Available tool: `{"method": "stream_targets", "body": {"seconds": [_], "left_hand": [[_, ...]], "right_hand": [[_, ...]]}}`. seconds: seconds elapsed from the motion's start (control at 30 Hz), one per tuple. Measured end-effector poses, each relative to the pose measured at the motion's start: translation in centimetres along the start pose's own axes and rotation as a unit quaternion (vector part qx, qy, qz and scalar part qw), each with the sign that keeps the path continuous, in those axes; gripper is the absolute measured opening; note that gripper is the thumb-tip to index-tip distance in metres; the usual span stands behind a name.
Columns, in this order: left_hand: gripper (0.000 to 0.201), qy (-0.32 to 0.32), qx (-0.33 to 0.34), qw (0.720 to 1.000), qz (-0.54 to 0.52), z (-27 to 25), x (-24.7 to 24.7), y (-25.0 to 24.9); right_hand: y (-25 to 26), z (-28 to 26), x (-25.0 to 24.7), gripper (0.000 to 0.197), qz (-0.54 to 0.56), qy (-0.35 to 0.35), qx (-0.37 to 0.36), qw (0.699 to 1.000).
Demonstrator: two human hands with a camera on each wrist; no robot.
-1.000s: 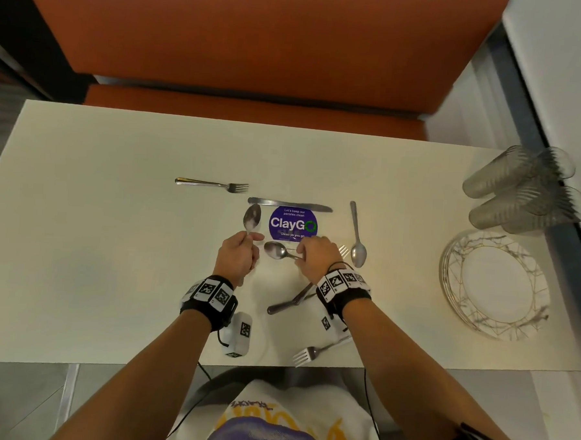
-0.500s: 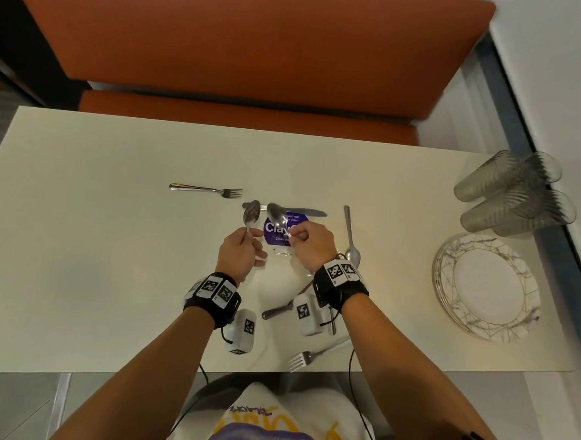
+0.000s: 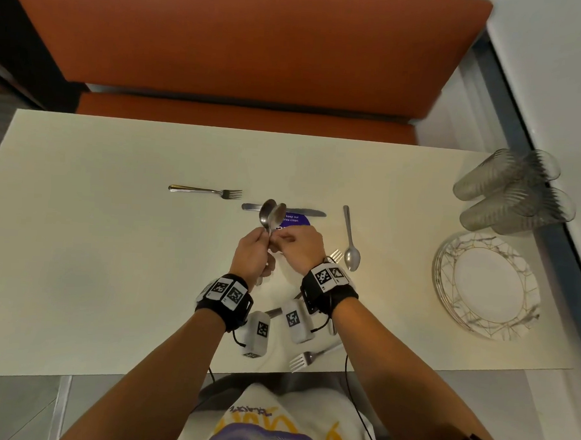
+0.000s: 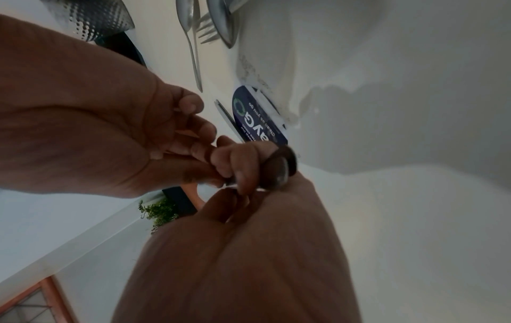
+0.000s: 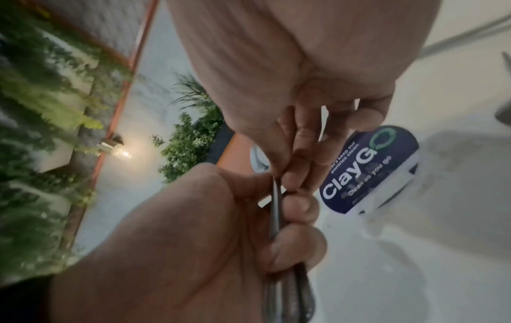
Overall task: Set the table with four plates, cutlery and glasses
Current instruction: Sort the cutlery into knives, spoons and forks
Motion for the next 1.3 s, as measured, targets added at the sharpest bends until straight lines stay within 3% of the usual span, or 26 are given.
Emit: {"method": "stream_targets", "body": {"seconds": [0.1,0.17,0.27,0.47,0.63,0.73,0.83,1.03,1.17,1.3], "left_hand": [[0.028,0.006,-0.006,1.000,-0.013,0.1,-0.1,0.0],[0.026,0.025,-0.018,0.999,-0.045,-0.1,-0.2,-0.1],[0.029,0.045,-0.028,0.997,-0.053,-0.5,-0.3,-0.4],[0.038,0.072,-0.026,0.995,-0.059,-0.7,0.1,-0.5],[0.039,0.078,0.014,0.997,-0.010,-0.8,0.7,-0.1],[0.034,0.053,0.003,0.998,-0.013,-0.7,1.2,0.0],[0.033,0.022,-0.007,1.000,0.014,-0.1,1.3,0.2],[0.033,-0.026,0.029,0.995,0.089,1.0,1.5,0.8],[0.030,-0.027,0.048,0.991,0.119,1.7,2.4,0.8],[0.029,-0.025,0.039,0.991,0.122,2.2,3.2,0.9]], "right_hand": [[0.2,0.4,-0.6,0.011,0.032,-0.074,-0.006,0.997],[0.3,0.8,-1.1,0.026,0.089,-0.102,0.017,0.991],[0.0,1.7,-1.7,0.050,0.113,-0.079,0.035,0.990],[0.3,2.7,-2.4,0.019,0.052,-0.039,-0.022,0.998],[0.5,3.0,-3.1,0.016,0.049,-0.082,-0.042,0.995],[0.4,3.2,-3.7,0.021,0.042,-0.059,-0.040,0.997],[-1.1,3.2,-5.3,0.022,0.041,-0.065,-0.024,0.997],[-7.7,2.3,-11.0,0.015,-0.048,-0.185,0.088,0.978],[-10.6,1.9,-11.8,0.027,-0.111,-0.137,0.155,0.972],[-11.2,1.6,-11.1,0.034,-0.122,-0.113,0.164,0.972]]}}
Point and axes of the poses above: each hand's wrist, its own z-axis towards the middle knuckle, its own x-axis out of the palm, y = z × x, the point moved 2 cm from there along z, towards the middle knuckle, and after that the axes turned 14 degrees about z, right-handed, at the moved point
